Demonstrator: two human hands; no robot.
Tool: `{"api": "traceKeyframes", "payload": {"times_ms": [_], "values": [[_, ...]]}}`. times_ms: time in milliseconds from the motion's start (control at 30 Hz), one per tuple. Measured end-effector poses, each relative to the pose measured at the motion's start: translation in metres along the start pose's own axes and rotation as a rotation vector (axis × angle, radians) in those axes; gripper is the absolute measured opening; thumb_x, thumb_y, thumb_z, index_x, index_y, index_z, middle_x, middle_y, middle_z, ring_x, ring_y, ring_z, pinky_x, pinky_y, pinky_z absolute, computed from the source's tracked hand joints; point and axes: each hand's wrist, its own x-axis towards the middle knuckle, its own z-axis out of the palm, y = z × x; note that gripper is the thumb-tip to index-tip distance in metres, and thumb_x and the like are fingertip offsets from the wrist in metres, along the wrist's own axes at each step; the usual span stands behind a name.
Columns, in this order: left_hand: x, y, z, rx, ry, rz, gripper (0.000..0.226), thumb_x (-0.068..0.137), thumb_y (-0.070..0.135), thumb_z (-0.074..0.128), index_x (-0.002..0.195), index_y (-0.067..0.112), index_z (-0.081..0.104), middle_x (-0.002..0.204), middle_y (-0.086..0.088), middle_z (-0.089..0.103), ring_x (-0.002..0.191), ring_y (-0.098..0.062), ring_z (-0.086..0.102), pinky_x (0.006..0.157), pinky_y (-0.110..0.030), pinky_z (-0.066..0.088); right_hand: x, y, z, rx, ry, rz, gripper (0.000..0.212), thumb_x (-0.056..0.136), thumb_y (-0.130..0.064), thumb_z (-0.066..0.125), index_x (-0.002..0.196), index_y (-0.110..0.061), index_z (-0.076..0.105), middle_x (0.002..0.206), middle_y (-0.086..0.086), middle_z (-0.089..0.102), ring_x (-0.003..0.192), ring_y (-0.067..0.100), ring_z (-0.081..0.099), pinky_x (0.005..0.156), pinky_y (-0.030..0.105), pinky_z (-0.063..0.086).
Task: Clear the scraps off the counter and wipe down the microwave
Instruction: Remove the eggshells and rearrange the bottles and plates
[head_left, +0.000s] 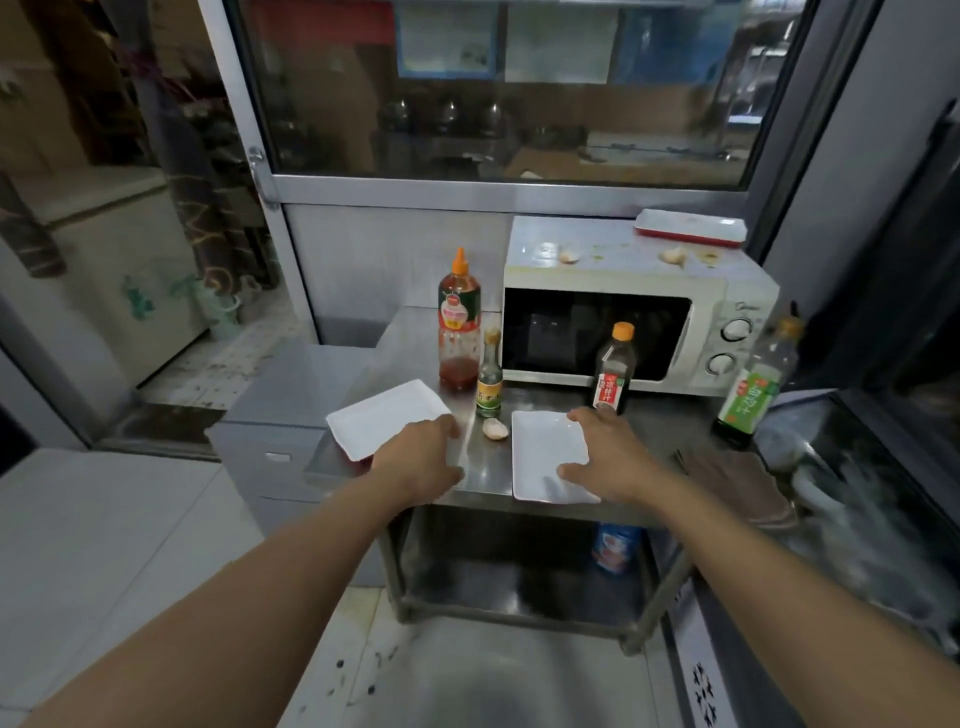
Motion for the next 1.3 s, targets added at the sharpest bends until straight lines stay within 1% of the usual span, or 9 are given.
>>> {"api": "traceKeyframes", "payload": {"times_ms": [233,467,600,667,733,800,1000,1167,1300], "values": [[0.078,0.004,0.034,-0.027,-0.052,-0.016,0.055,0.081,0.03,0.067,0.129,0.022,0.043,0.122,-0.003,0.058,0.109,-0.023,0.056,0.09,-0.039,0.049,0.068,0.045,0.009,0.025,-0.04,0.025,0.066,0.079,-0.032,0.069,0.135,-0.016,0.038,0.134,0.009,0.04,0.124,0.028,0.039,0.102,0.04,0.038],[0.152,-0.003,0.065,-0.021,-0.081,0.012,0.056,0.078,0.03,0.07,0.128,0.026,0.044,0.125,-0.003,0.056,0.111,-0.023,0.056,0.087,-0.037,0.051,0.118,0.081,0.024,0.112,0.013,0.118,0.064,0.077,-0.026,0.072,0.132,-0.011,0.042,0.131,0.013,0.047,0.118,0.029,0.044,0.092,0.028,0.037],[0.189,-0.008,0.083,-0.062,-0.107,0.034,0.05,0.077,0.03,0.072,0.121,0.021,0.05,0.123,-0.005,0.058,0.11,-0.025,0.056,0.089,-0.037,0.049,0.135,0.098,0.034,0.144,0.018,0.201,0.074,0.079,-0.025,0.071,0.141,-0.01,0.034,0.139,0.014,0.042,0.125,0.03,0.042,0.1,0.034,0.037],[0.204,-0.01,0.091,-0.096,-0.133,0.061,0.049,0.075,0.033,0.075,0.116,0.018,0.055,0.119,-0.007,0.06,0.107,-0.026,0.057,0.09,-0.039,0.049,0.14,0.107,0.039,0.176,0.08,0.238,0.065,0.082,-0.023,0.068,0.138,-0.009,0.038,0.135,0.015,0.046,0.119,0.03,0.047,0.093,0.03,0.039],[0.216,-0.012,0.098,-0.116,-0.135,0.072,0.046,0.075,0.029,0.073,0.117,0.017,0.056,0.118,-0.009,0.06,0.106,-0.029,0.057,0.087,-0.037,0.049,0.144,0.114,0.046,0.178,0.166,0.228,0.044,0.084,-0.019,0.066,0.124,-0.005,0.051,0.12,0.017,0.054,0.098,0.025,0.052,0.078,0.024,0.036],[0.223,-0.014,0.106,-0.124,-0.134,0.068,0.047,0.076,0.024,0.068,0.12,0.017,0.055,0.118,-0.009,0.06,0.107,-0.03,0.058,0.08,-0.032,0.048,0.149,0.122,0.053,0.155,0.196,0.237,0.031,0.083,-0.016,0.066,0.11,-0.004,0.056,0.109,0.016,0.057,0.089,0.021,0.051,0.071,0.024,0.034],[0.239,-0.018,0.126,-0.125,-0.157,0.078,0.062,0.072,0.025,0.069,0.13,0.018,0.048,0.128,-0.009,0.053,0.115,-0.032,0.052,0.085,-0.043,0.05,0.173,0.147,0.074,0.139,0.163,0.348,0.051,0.08,-0.02,0.069,0.124,-0.01,0.046,0.126,0.015,0.047,0.118,0.032,0.042,0.09,0.031,0.038],[0.246,-0.02,0.14,-0.105,-0.17,0.039,0.067,0.07,0.027,0.074,0.131,0.021,0.047,0.133,-0.002,0.049,0.117,-0.027,0.051,0.082,-0.042,0.051,0.192,0.163,0.088,0.088,0.138,0.411,0.057,0.079,-0.025,0.072,0.127,-0.012,0.044,0.13,0.012,0.046,0.121,0.029,0.041,0.094,0.036,0.041],[0.25,-0.021,0.148,-0.093,-0.162,0.008,0.066,0.069,0.032,0.076,0.129,0.025,0.049,0.133,0.003,0.049,0.116,-0.024,0.052,0.081,-0.04,0.052,0.2,0.168,0.099,0.087,0.146,0.356,0.057,0.081,-0.017,0.07,0.132,-0.012,0.044,0.132,0.012,0.048,0.122,0.029,0.043,0.095,0.037,0.041]]}}
